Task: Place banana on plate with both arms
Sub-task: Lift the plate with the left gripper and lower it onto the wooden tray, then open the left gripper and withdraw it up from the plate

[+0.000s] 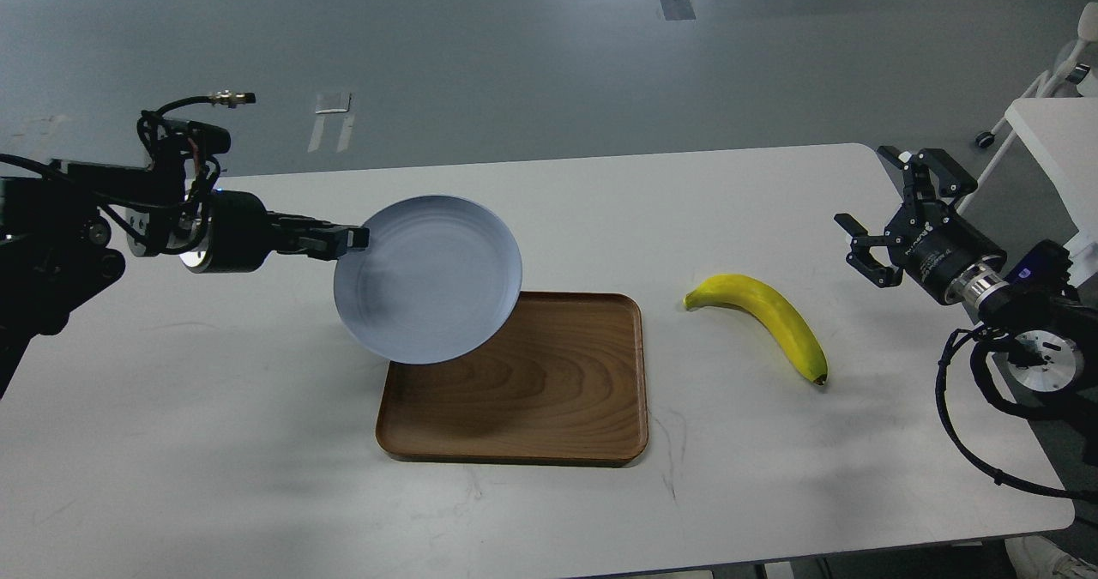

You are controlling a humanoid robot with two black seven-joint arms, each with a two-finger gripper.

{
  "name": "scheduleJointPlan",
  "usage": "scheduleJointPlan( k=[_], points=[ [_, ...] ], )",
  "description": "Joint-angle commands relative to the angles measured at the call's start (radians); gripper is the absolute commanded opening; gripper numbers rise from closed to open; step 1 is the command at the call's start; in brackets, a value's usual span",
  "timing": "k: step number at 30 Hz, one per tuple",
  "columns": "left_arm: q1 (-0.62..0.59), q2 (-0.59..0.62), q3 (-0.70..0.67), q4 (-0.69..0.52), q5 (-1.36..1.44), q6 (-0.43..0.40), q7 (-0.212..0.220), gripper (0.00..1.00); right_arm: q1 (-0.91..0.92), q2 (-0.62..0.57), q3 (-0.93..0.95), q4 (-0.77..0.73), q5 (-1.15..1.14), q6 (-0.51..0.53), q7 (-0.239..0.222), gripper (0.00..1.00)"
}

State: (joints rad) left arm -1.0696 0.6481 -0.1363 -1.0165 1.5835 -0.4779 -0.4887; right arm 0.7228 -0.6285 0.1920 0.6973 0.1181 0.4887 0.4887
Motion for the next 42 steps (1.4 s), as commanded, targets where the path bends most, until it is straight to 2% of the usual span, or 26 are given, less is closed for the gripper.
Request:
scheduleJointPlan(
  k=[1, 11, 20, 21, 23, 24, 25, 29, 35, 37, 42],
  points=[
    [-0.058, -0.126, 0.095, 0.044, 0.004, -0.002, 0.0, 0.0, 0.0, -0.014, 0.001, 0.001, 0.0, 0.0, 0.0, 1.0],
    [-0.082, -0.393, 0.218, 0.28, 0.003, -0.002, 0.0, 0.0, -0.017, -0.036, 0.003, -0.001, 0.0, 0.0, 0.0, 1.0],
    [-0.064, -0.476, 0.239, 0.397, -0.014, 0.002, 0.0, 0.0, -0.023, -0.057, 0.001, -0.001, 0.0, 0.0, 0.0, 1.0],
    [-0.064, -0.476, 0.239, 0.4, -0.016, 0.002, 0.0, 0.06, -0.023, -0.059, 0.001, -0.001, 0.0, 0.0, 0.0, 1.0],
    [-0.063, -0.478, 0.239, 0.403, -0.019, 0.002, 0.0, 0.4, -0.023, -0.059, 0.001, -0.001, 0.0, 0.0, 0.0, 1.0],
    [-0.059, -0.478, 0.238, 0.401, -0.02, 0.004, 0.0, 0.83, -0.023, -0.059, 0.001, -0.001, 0.0, 0.0, 0.0, 1.0],
    [-0.059, -0.478, 0.236, 0.401, -0.025, 0.004, 0.0, 0.99, -0.023, -0.06, 0.0, -0.001, 0.0, 0.0, 0.0, 1.0],
    [-0.063, -0.463, 0.216, 0.4, -0.126, 0.005, 0.0, 1.0, -0.028, -0.066, 0.0, 0.001, 0.0, 0.0, 0.0, 1.0],
    [-0.047, -0.403, 0.101, 0.403, -0.866, 0.022, 0.0, 1.0, -0.029, -0.068, -0.006, 0.001, 0.0, 0.0, 0.0, 1.0],
    [-0.001, -0.358, 0.087, 0.403, -1.176, 0.024, 0.0, 1.0, -0.031, -0.065, -0.014, 0.001, -0.003, 0.0, 0.0, 1.0],
    [0.051, -0.262, 0.072, 0.401, -1.437, 0.012, 0.0, 1.0, -0.028, -0.071, -0.031, 0.001, -0.095, 0.0, 0.0, 1.0]
  ],
)
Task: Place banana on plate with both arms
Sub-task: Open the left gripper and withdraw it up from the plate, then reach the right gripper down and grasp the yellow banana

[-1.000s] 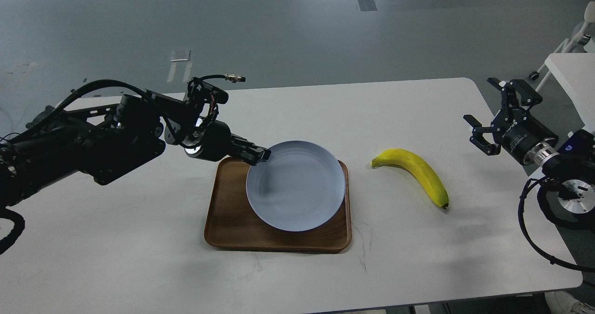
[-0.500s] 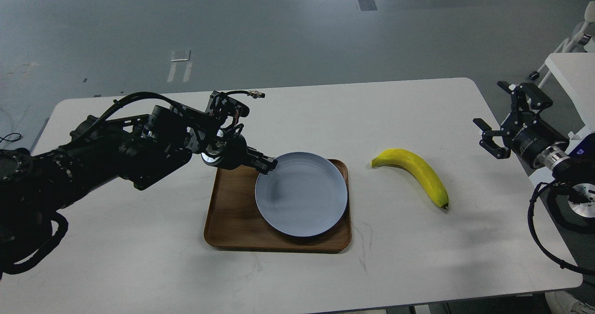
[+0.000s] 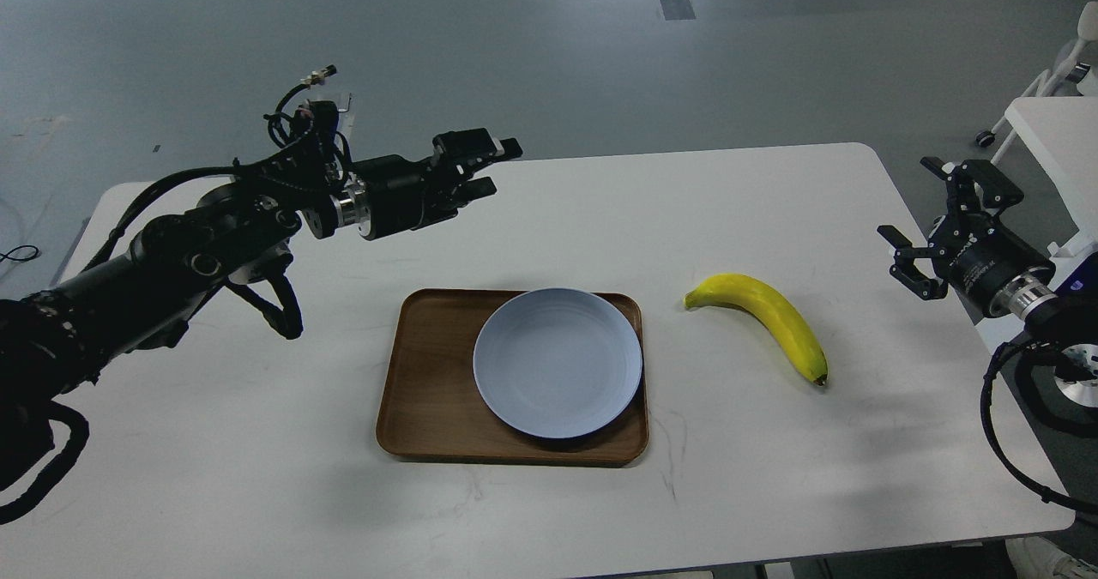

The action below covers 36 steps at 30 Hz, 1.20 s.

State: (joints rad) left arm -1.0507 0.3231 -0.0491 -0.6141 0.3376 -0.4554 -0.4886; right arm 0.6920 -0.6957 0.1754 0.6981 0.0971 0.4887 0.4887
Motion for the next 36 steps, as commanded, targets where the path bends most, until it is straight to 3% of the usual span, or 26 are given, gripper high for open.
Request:
scheduleJointPlan(
  k=[1, 9, 17, 25, 28, 33, 36],
  points=[
    [0.043, 0.082, -0.027, -0.001, -0.209, -0.014, 0.0, 1.0, 0.006, -0.004, -0.02, 0.0, -0.105, 0.0, 0.0, 1.0],
    [0.204, 0.143, -0.261, 0.002, -0.236, -0.033, 0.0, 1.0, 0.112, -0.036, -0.054, 0.001, -0.671, 0.0, 0.0, 1.0],
    [0.204, 0.145, -0.271, -0.003, -0.239, -0.033, 0.0, 1.0, 0.309, -0.027, -0.152, 0.017, -1.247, 0.0, 0.0, 1.0],
    [0.204, 0.145, -0.271, -0.007, -0.239, -0.033, 0.0, 1.0, 0.44, 0.113, -0.433, 0.015, -1.473, -0.001, 0.0, 1.0],
    [0.206, 0.145, -0.271, -0.009, -0.239, -0.033, 0.0, 1.0, 0.457, 0.179, -0.534, 0.0, -1.51, -0.079, 0.0, 1.0],
    [0.204, 0.146, -0.271, -0.009, -0.239, -0.033, 0.0, 1.0, 0.455, 0.223, -0.556, -0.014, -1.508, -0.098, 0.0, 0.98],
    [0.204, 0.146, -0.271, -0.009, -0.239, -0.033, 0.0, 1.0, 0.454, 0.226, -0.554, -0.008, -1.507, -0.099, 0.0, 0.9]
  ],
)
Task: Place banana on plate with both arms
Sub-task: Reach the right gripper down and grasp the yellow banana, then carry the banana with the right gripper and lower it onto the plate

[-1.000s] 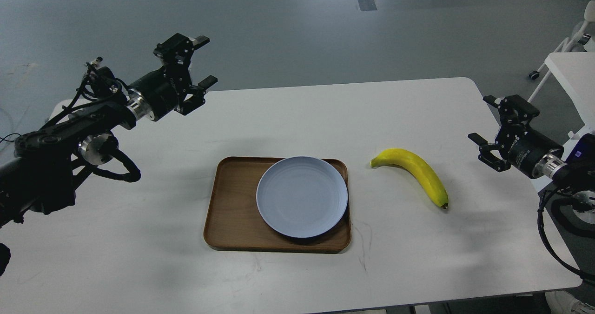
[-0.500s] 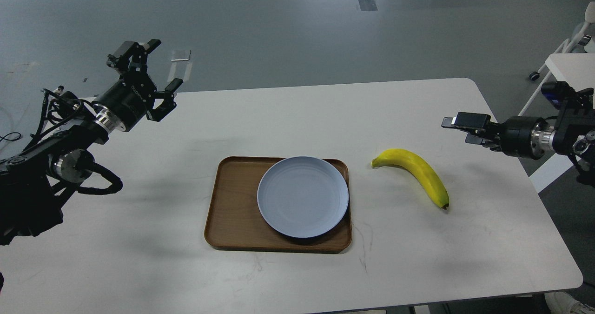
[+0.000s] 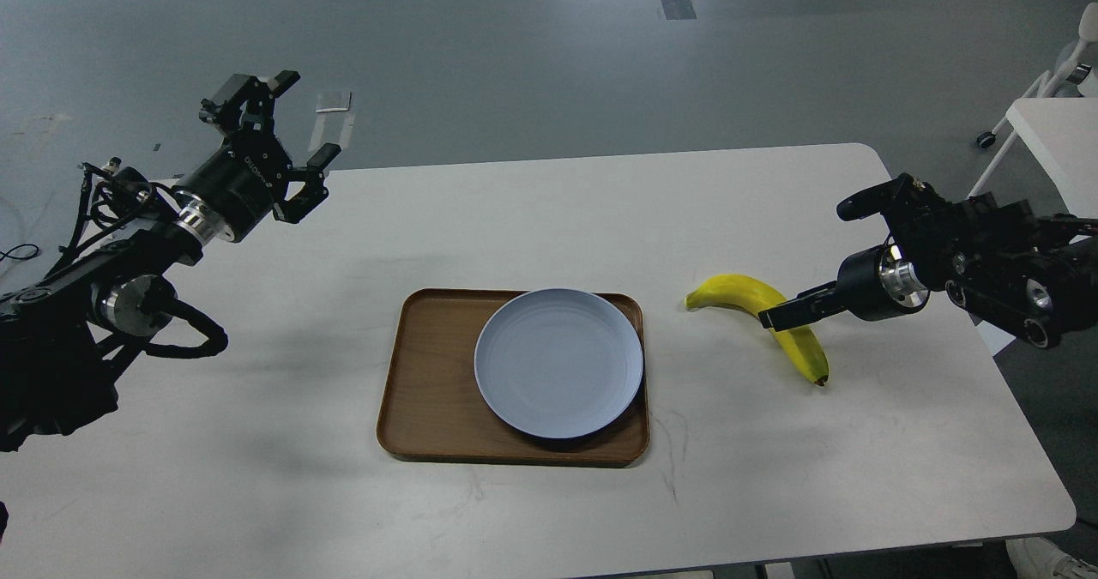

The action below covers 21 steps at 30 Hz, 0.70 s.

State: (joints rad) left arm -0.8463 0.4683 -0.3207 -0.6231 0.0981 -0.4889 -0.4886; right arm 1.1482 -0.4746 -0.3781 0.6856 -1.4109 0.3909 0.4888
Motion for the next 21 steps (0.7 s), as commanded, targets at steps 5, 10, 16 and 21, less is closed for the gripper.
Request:
scheduleJointPlan(
  k=[5, 10, 16, 21],
  points=[
    [0.0, 0.001, 0.0, 0.002, 0.0, 0.0, 0.0, 1.0, -0.012, 0.005, -0.016, 0.005, 0.001, -0.001, 0.0, 0.4],
    [0.0, 0.0, -0.001, 0.0, 0.0, 0.0, 0.0, 1.0, -0.005, 0.002, -0.03, 0.009, 0.001, -0.006, 0.0, 0.0],
    [0.0, 0.0, -0.001, 0.0, 0.0, 0.0, 0.0, 1.0, 0.025, 0.001, -0.027, 0.018, 0.006, -0.023, 0.0, 0.0],
    [-0.004, 0.003, -0.008, 0.0, 0.0, 0.0, 0.0, 1.0, 0.12, -0.001, -0.025, 0.087, 0.016, -0.018, 0.0, 0.0]
  ],
)
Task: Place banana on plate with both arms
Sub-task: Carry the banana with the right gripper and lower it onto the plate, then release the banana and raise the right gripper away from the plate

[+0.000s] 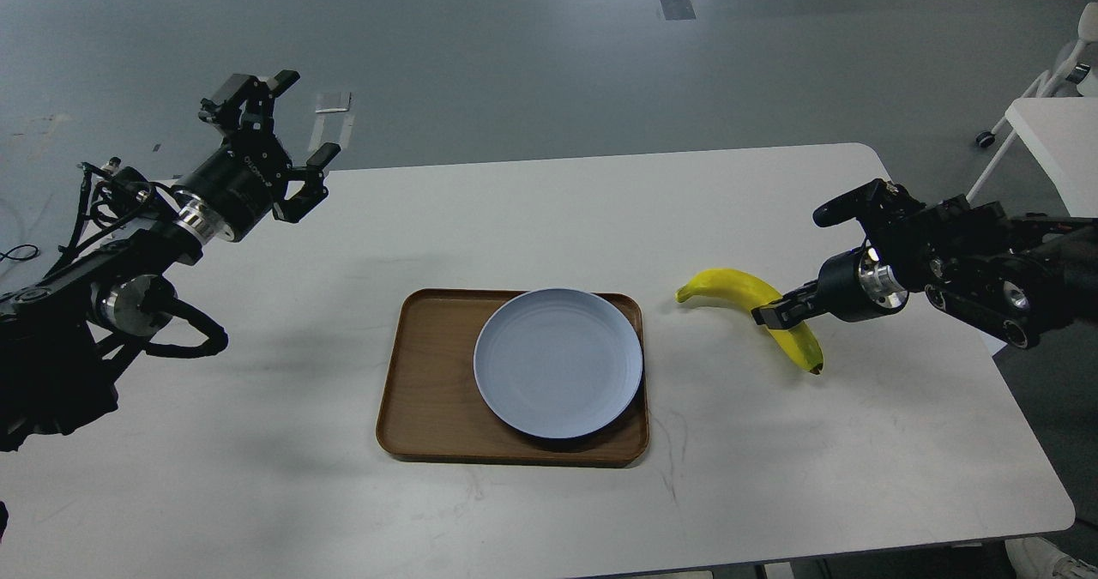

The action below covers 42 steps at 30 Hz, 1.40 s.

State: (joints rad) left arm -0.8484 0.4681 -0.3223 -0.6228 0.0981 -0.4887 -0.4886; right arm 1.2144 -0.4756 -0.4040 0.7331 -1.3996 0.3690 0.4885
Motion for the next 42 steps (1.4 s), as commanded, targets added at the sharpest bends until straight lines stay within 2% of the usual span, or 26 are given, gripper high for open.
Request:
scheduleJointPlan(
  k=[1, 7, 11, 17, 25, 27, 28, 29, 30, 31, 34, 39, 42],
  points=[
    [-0.001, 0.003, -0.006, 0.0, 0.0, 0.0, 0.0, 1.0, 0.072, 0.0, 0.001, 0.051, 0.005, 0.005, 0.0, 0.0],
    [-0.001, 0.003, -0.008, -0.002, -0.001, 0.0, 0.0, 1.0, 0.166, 0.1, -0.021, 0.089, 0.089, 0.036, 0.0, 0.0],
    [-0.006, 0.003, -0.008, -0.002, 0.0, 0.0, 0.0, 1.0, 0.191, 0.247, -0.076, 0.077, 0.139, 0.07, 0.0, 0.0],
    [-0.012, 0.009, -0.009, -0.002, -0.001, 0.0, 0.0, 1.0, 0.194, 0.391, -0.133, 0.037, 0.181, 0.071, 0.0, 0.0],
    [-0.014, 0.02, -0.009, -0.003, -0.001, 0.0, 0.0, 1.0, 0.177, 0.442, -0.164, 0.012, 0.205, 0.071, 0.0, 0.02],
    [-0.015, 0.02, -0.009, -0.002, -0.001, 0.0, 0.0, 1.0, 0.175, 0.442, -0.162, 0.011, 0.206, 0.071, 0.0, 0.26],
    [-0.015, 0.02, -0.009, -0.003, -0.001, 0.0, 0.0, 1.0, 0.172, 0.442, -0.157, 0.009, 0.206, 0.07, 0.0, 0.5],
    [-0.017, 0.02, -0.009, -0.002, -0.001, 0.0, 0.0, 1.0, 0.172, 0.442, -0.156, 0.009, 0.206, 0.07, 0.0, 0.6],
    [-0.021, 0.02, -0.009, -0.002, -0.001, 0.0, 0.0, 1.0, 0.174, 0.44, -0.148, 0.009, 0.206, 0.07, 0.0, 0.77],
    [-0.023, 0.02, -0.009, -0.002, -0.001, 0.0, 0.0, 1.0, 0.172, 0.437, -0.145, 0.009, 0.211, 0.07, 0.0, 0.84],
    [-0.023, 0.02, -0.009, -0.002, -0.001, 0.0, 0.0, 1.0, 0.175, 0.43, -0.134, 0.006, 0.252, 0.07, 0.0, 0.97],
    [-0.023, 0.023, -0.009, -0.003, -0.001, 0.0, 0.0, 1.0, 0.188, 0.336, -0.032, -0.004, 0.352, 0.07, 0.0, 0.98],
    [-0.023, 0.023, -0.008, -0.003, -0.001, 0.0, 0.0, 1.0, 0.175, 0.234, 0.071, -0.033, 0.5, 0.07, 0.0, 0.99]
  ],
)
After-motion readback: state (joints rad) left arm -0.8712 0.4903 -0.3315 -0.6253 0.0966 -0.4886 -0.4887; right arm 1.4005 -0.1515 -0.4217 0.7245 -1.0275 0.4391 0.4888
